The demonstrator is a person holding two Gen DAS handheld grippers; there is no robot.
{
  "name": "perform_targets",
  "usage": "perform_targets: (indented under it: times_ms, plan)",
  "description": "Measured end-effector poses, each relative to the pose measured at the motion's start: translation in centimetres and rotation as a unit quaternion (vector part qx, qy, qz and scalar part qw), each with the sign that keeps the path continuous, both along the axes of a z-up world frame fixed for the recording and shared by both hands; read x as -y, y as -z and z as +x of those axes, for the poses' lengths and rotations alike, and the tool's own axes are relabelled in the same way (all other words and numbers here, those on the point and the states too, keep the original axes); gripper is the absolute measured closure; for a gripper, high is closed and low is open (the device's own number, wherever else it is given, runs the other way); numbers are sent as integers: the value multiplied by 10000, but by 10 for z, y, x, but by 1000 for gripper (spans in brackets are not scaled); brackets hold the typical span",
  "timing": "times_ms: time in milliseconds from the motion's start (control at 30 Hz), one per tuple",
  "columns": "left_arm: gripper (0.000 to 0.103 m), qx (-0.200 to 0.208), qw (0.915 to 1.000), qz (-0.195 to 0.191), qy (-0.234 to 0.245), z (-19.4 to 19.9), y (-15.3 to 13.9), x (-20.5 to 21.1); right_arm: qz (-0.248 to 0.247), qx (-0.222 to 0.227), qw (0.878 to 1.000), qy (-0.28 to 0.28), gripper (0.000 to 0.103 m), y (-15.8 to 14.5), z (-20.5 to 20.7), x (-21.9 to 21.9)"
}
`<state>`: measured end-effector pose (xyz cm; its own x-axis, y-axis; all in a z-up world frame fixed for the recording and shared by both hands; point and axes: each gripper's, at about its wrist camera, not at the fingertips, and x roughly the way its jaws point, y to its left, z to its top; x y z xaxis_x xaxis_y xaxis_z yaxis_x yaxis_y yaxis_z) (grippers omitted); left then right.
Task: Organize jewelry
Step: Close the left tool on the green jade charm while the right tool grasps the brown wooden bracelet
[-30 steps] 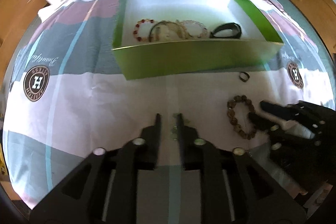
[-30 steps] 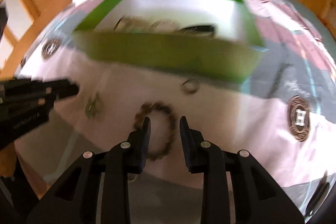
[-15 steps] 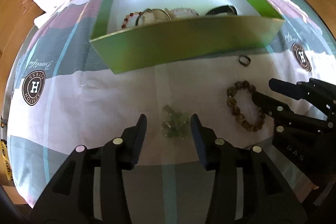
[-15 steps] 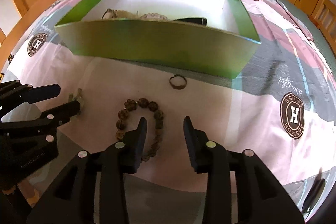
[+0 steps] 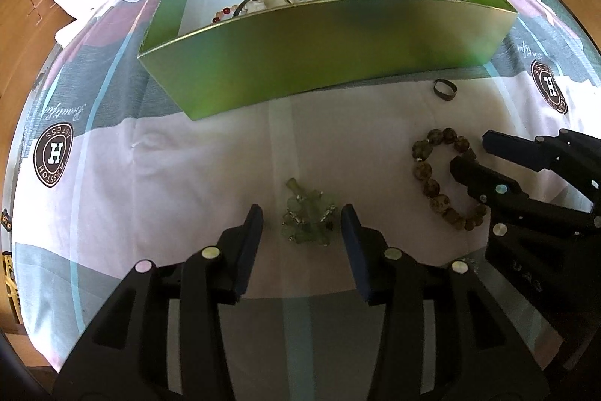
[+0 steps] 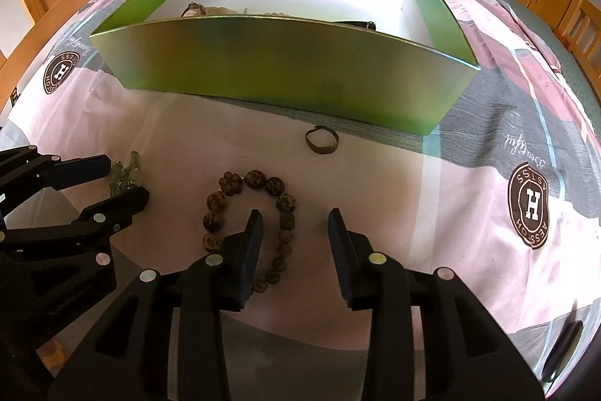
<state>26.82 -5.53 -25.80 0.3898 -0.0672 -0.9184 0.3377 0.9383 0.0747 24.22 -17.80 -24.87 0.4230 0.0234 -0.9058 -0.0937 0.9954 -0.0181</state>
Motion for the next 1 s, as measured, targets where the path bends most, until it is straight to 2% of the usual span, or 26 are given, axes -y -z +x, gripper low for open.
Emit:
perform_targets:
  times_ms: [533, 767, 1000]
  plan:
    - [59, -11, 10000, -7, -5, 4, 3, -3, -62, 22, 10000, -7, 60, 3, 2, -2]
    - [60, 16, 9998, -89, -167, 0, 4, -8, 135, 124, 9998, 4, 60, 4, -4, 5]
    - [62, 86, 9999, 55, -70, -3, 5, -3, 13, 189, 9998, 56, 60, 5, -4, 1]
